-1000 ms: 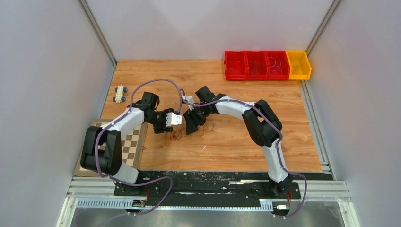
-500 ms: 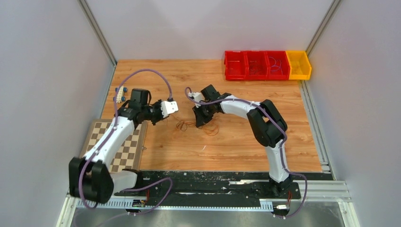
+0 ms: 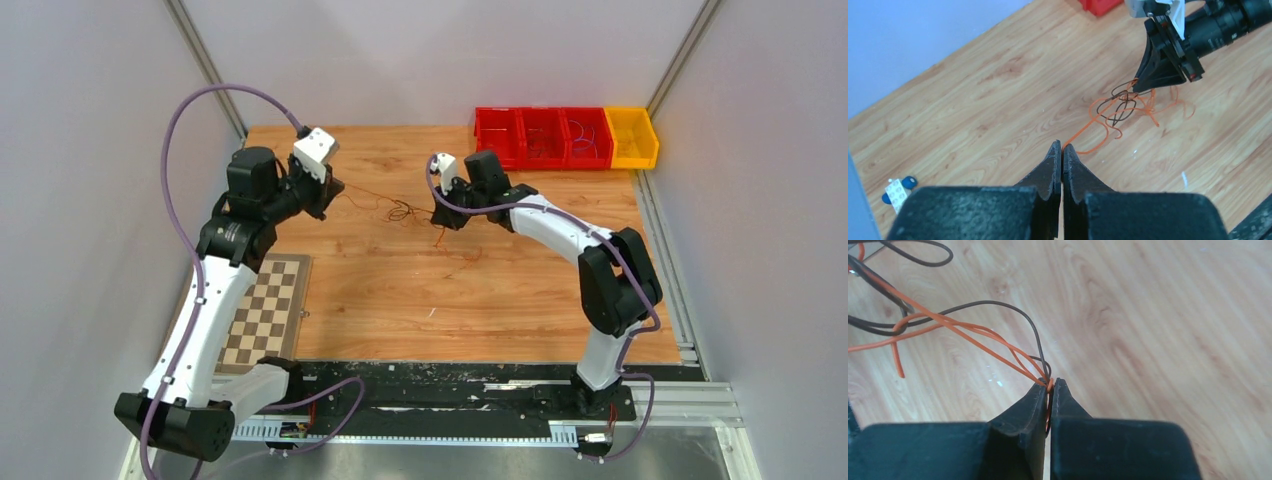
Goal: Untangle the cables
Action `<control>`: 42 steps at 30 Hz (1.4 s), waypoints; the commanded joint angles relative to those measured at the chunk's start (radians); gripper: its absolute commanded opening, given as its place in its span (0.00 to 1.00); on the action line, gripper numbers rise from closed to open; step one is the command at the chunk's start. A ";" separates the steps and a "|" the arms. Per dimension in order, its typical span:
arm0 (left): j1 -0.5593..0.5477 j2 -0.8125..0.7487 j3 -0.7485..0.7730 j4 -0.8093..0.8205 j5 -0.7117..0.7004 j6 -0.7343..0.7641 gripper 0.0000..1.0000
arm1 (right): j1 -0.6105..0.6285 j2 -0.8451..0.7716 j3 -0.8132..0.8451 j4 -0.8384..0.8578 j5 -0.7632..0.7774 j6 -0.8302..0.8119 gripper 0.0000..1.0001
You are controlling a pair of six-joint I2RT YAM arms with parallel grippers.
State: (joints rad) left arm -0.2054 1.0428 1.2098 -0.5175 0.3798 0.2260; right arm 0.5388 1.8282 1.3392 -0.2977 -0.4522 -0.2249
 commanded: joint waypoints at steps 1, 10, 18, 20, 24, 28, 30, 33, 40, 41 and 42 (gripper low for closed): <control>0.067 -0.017 0.250 0.190 -0.150 -0.146 0.00 | -0.176 0.054 -0.120 -0.256 0.350 -0.150 0.03; 0.068 0.019 0.383 0.196 0.067 -0.293 0.00 | -0.287 0.022 -0.172 -0.256 0.376 -0.227 0.08; 0.076 0.068 0.513 0.201 0.051 -0.328 0.00 | -0.342 -0.012 -0.241 -0.262 0.350 -0.310 0.08; 0.085 0.089 0.570 0.212 0.021 -0.337 0.00 | -0.349 -0.010 -0.252 -0.266 0.344 -0.324 0.09; 0.124 0.159 0.761 0.233 -0.108 -0.342 0.00 | -0.358 -0.003 -0.278 -0.265 0.346 -0.348 0.11; 0.174 0.230 0.957 0.234 -0.160 -0.399 0.00 | -0.373 0.000 -0.294 -0.266 0.350 -0.360 0.07; 0.179 0.242 1.003 0.245 -0.166 -0.418 0.00 | -0.382 0.000 -0.300 -0.266 0.351 -0.368 0.00; 0.181 0.244 1.016 0.263 -0.161 -0.436 0.00 | -0.403 -0.002 -0.309 -0.265 0.351 -0.383 0.00; 0.181 0.192 0.857 0.298 0.048 -0.551 0.00 | -0.406 -0.137 -0.195 -0.385 0.013 -0.339 0.53; 0.181 0.172 0.835 0.331 0.093 -0.582 0.00 | -0.398 -0.163 -0.176 -0.386 -0.044 -0.314 0.62; 0.181 0.164 0.799 0.347 0.113 -0.595 0.00 | -0.387 -0.191 -0.155 -0.384 -0.099 -0.286 0.67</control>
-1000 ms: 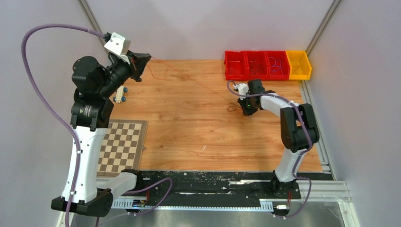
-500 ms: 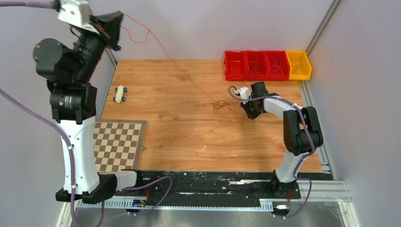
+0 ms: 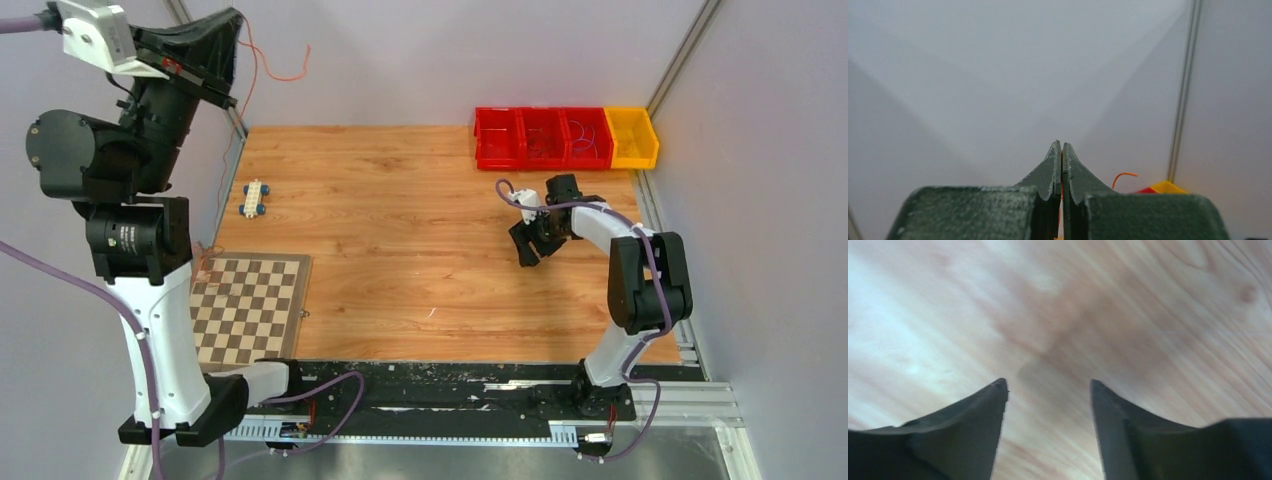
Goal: Untangle the cables
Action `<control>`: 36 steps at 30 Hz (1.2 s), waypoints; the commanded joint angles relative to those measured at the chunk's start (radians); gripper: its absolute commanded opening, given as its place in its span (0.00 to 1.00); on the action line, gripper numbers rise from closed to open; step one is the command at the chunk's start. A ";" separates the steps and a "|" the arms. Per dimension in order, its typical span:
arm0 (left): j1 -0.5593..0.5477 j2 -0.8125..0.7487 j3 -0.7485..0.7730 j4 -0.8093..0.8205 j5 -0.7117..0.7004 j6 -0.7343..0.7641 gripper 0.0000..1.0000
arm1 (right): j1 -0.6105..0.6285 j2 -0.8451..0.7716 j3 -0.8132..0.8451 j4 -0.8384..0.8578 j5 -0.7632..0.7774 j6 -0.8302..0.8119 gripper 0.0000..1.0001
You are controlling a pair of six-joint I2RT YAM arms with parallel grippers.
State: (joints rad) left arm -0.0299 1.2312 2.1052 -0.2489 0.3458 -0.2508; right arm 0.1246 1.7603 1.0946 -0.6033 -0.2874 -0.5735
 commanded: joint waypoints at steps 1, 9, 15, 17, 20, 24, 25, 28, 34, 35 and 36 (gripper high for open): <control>0.005 -0.032 -0.104 0.103 0.183 -0.139 0.00 | 0.037 -0.138 0.107 -0.072 -0.305 0.086 0.70; 0.005 0.029 0.044 0.185 0.271 -0.218 0.00 | 0.109 -0.197 0.212 -0.030 -0.466 0.201 0.81; 0.006 0.122 0.255 0.229 0.275 -0.321 0.00 | 0.148 -0.264 0.246 0.030 -0.543 0.281 0.93; 0.004 0.101 0.179 0.256 0.292 -0.377 0.00 | 0.169 -0.298 0.245 0.067 -0.544 0.302 0.95; 0.002 0.030 -0.090 0.281 0.298 -0.438 0.00 | 0.185 -0.359 0.197 0.153 -0.504 0.328 0.98; -0.018 -0.065 -0.461 0.313 0.324 -0.470 0.00 | 0.184 -0.424 0.083 0.255 -0.330 0.284 1.00; -0.024 -0.075 -0.565 0.315 0.334 -0.466 0.00 | 0.186 -0.420 0.055 0.272 -0.294 0.271 1.00; -0.039 -0.103 -0.726 0.271 0.363 -0.427 0.00 | 0.186 -0.372 -0.002 0.299 -0.252 0.228 0.98; -0.023 -0.126 -0.862 0.070 0.270 -0.258 0.00 | 0.181 -0.291 -0.034 0.251 -0.231 0.166 0.94; -0.019 -0.127 -0.853 0.036 0.257 -0.246 0.00 | 0.181 -0.311 -0.052 0.246 -0.271 0.154 0.94; -0.012 -0.126 -0.843 0.018 0.230 -0.218 0.00 | 0.185 -0.330 -0.072 0.243 -0.313 0.143 0.95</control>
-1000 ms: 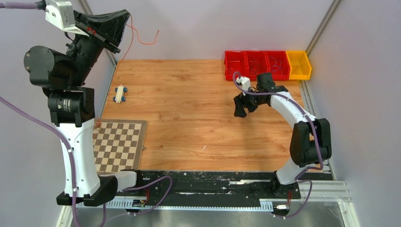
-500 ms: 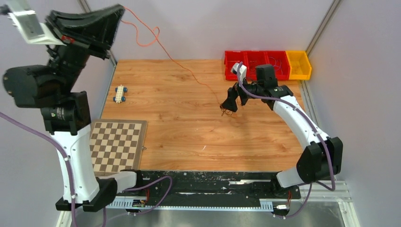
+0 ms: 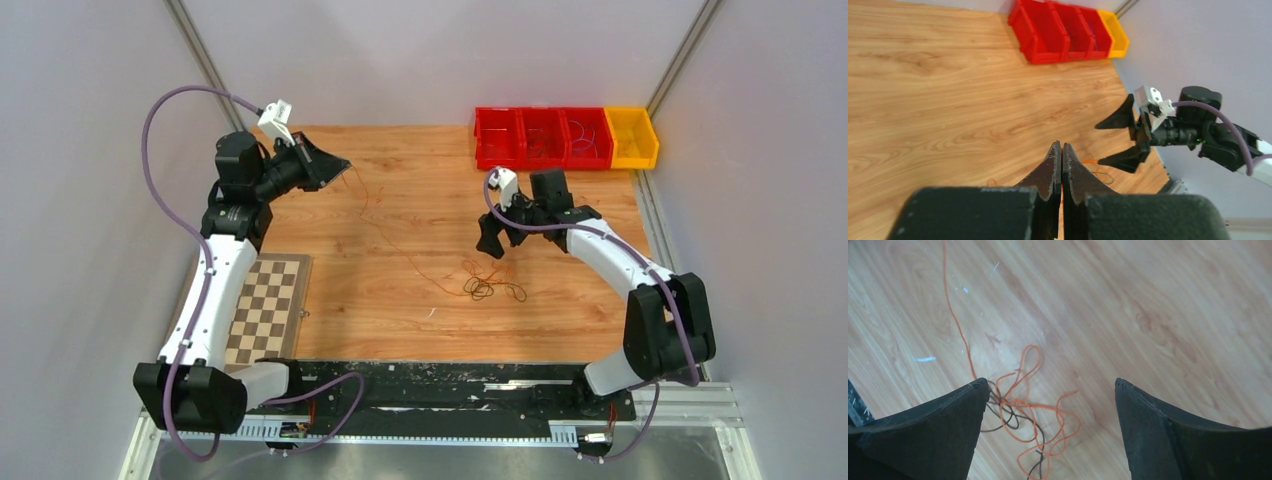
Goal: Untangle the cables
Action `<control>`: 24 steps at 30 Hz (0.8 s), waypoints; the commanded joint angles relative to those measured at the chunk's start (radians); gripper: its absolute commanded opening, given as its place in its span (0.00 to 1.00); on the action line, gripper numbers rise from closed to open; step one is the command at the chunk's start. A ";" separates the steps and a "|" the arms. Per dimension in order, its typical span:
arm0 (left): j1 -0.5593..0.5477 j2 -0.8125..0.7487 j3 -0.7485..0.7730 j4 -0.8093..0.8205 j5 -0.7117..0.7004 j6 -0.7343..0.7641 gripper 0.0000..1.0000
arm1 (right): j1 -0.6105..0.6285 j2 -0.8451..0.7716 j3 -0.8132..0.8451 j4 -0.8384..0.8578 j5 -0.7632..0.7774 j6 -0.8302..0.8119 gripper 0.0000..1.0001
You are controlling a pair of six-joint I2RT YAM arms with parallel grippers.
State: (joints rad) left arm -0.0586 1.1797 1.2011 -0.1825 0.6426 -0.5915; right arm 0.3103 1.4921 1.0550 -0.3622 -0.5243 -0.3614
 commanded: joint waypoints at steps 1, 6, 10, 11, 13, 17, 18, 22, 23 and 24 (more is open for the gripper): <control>0.019 -0.074 0.091 -0.083 -0.077 0.137 0.00 | 0.009 -0.084 -0.050 0.000 -0.110 -0.079 0.95; 0.023 -0.063 0.183 -0.155 -0.093 0.185 0.00 | 0.174 -0.087 -0.113 0.001 -0.059 -0.163 0.97; 0.023 -0.063 0.210 -0.166 -0.066 0.177 0.00 | 0.252 0.053 -0.086 0.034 0.017 -0.219 0.93; 0.023 -0.064 0.219 -0.164 -0.065 0.174 0.00 | 0.258 0.090 -0.070 0.039 0.019 -0.228 0.91; 0.023 -0.064 0.240 -0.161 -0.064 0.168 0.00 | 0.266 0.150 -0.042 0.041 0.018 -0.246 0.86; 0.026 -0.063 0.299 -0.147 -0.054 0.149 0.00 | 0.281 0.216 -0.037 0.039 0.035 -0.267 0.65; 0.026 -0.062 0.331 -0.144 -0.052 0.149 0.00 | 0.282 0.227 -0.041 0.038 0.055 -0.272 0.60; 0.063 -0.039 0.459 -0.132 -0.059 0.157 0.00 | 0.275 0.214 -0.089 0.031 0.113 -0.313 0.48; 0.091 -0.022 0.485 -0.129 -0.055 0.148 0.00 | 0.272 0.204 -0.106 0.028 0.119 -0.325 0.45; 0.105 -0.013 0.535 -0.126 -0.052 0.142 0.00 | 0.271 0.192 -0.122 0.025 0.126 -0.335 0.43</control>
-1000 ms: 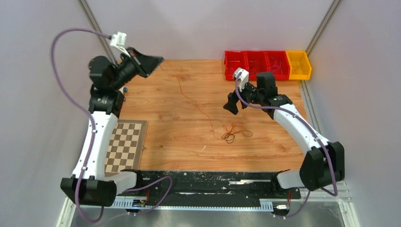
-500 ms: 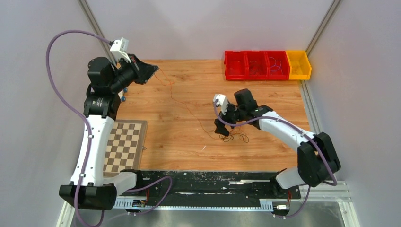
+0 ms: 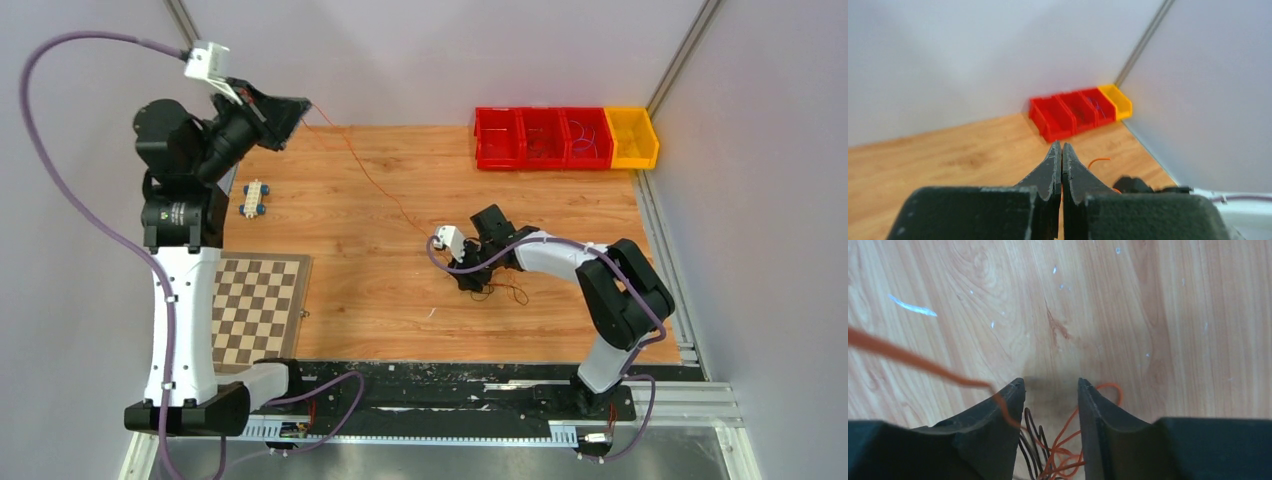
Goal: Untangle the cables
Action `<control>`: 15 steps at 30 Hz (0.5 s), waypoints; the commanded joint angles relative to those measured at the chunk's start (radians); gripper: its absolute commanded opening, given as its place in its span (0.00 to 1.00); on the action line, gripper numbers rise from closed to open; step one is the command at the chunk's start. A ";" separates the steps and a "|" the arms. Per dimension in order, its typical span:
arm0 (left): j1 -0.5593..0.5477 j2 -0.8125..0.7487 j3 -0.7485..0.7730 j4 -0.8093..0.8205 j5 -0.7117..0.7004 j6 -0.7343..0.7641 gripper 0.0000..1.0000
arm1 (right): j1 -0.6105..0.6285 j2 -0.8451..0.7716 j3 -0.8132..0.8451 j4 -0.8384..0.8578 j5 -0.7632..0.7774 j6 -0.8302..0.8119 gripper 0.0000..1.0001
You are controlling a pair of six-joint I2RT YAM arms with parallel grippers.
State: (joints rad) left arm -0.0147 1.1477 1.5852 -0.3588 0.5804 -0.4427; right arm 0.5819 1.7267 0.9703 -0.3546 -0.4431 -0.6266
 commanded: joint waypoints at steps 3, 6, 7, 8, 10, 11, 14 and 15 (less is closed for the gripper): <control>0.113 0.069 0.249 0.056 0.026 -0.028 0.00 | -0.007 -0.065 -0.087 0.010 0.085 -0.098 0.28; 0.136 0.093 0.318 0.074 0.023 -0.027 0.00 | -0.023 -0.070 -0.118 0.003 0.128 -0.114 0.11; 0.140 0.095 0.327 0.078 0.019 -0.025 0.00 | -0.033 -0.068 -0.122 0.000 0.142 -0.114 0.08; 0.150 0.101 0.347 0.084 0.006 -0.020 0.00 | -0.044 -0.068 -0.125 -0.007 0.154 -0.116 0.07; 0.171 0.113 0.385 0.089 -0.017 -0.018 0.00 | -0.072 -0.070 -0.131 -0.020 0.170 -0.119 0.07; 0.181 0.119 0.402 0.091 -0.025 -0.018 0.00 | -0.088 -0.074 -0.134 -0.025 0.177 -0.124 0.07; 0.249 0.171 0.515 0.099 -0.070 -0.050 0.00 | -0.144 -0.087 -0.148 -0.051 0.183 -0.146 0.09; 0.266 0.184 0.568 0.101 -0.077 -0.065 0.00 | -0.162 -0.090 -0.151 -0.060 0.184 -0.156 0.10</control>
State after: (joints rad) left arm 0.1715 1.3014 1.9911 -0.3473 0.5911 -0.4667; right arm 0.4915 1.6444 0.8673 -0.3176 -0.3458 -0.7269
